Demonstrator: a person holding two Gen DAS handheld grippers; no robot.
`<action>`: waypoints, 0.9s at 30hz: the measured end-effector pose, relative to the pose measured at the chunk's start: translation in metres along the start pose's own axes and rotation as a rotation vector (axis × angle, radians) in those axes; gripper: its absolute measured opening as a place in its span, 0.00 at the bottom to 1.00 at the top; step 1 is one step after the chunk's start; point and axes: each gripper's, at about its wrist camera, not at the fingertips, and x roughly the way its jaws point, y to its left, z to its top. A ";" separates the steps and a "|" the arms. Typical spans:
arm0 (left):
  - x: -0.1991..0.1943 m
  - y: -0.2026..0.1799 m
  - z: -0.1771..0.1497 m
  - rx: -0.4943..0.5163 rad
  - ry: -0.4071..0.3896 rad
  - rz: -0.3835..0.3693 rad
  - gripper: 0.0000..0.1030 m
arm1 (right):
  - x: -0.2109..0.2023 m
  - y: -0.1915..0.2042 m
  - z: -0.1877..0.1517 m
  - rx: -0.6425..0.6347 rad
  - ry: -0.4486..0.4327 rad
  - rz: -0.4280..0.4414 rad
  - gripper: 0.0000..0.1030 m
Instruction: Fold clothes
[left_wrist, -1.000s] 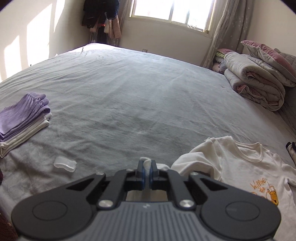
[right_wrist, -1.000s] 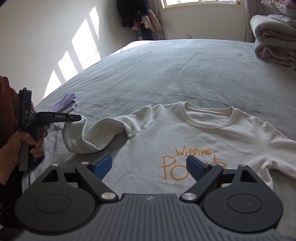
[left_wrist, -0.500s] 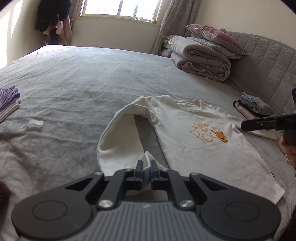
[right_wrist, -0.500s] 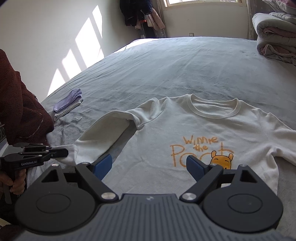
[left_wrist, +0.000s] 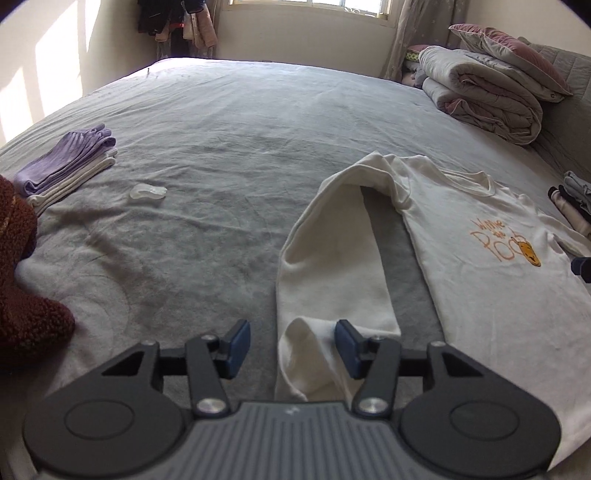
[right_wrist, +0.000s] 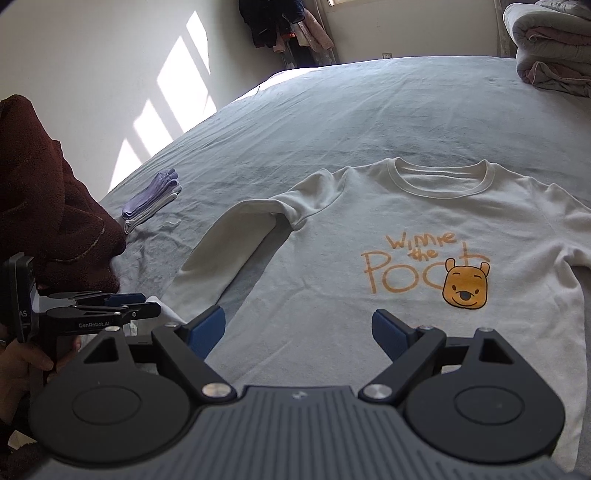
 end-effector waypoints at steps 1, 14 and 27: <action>0.003 0.002 0.002 -0.006 0.002 0.001 0.51 | 0.001 -0.002 -0.003 0.002 0.005 0.003 0.87; 0.005 0.029 0.020 -0.213 -0.020 -0.037 0.56 | -0.005 -0.028 -0.007 0.038 0.002 0.013 0.87; 0.015 -0.009 0.030 -0.006 -0.086 0.193 0.03 | -0.006 -0.034 -0.007 0.042 0.001 0.014 0.87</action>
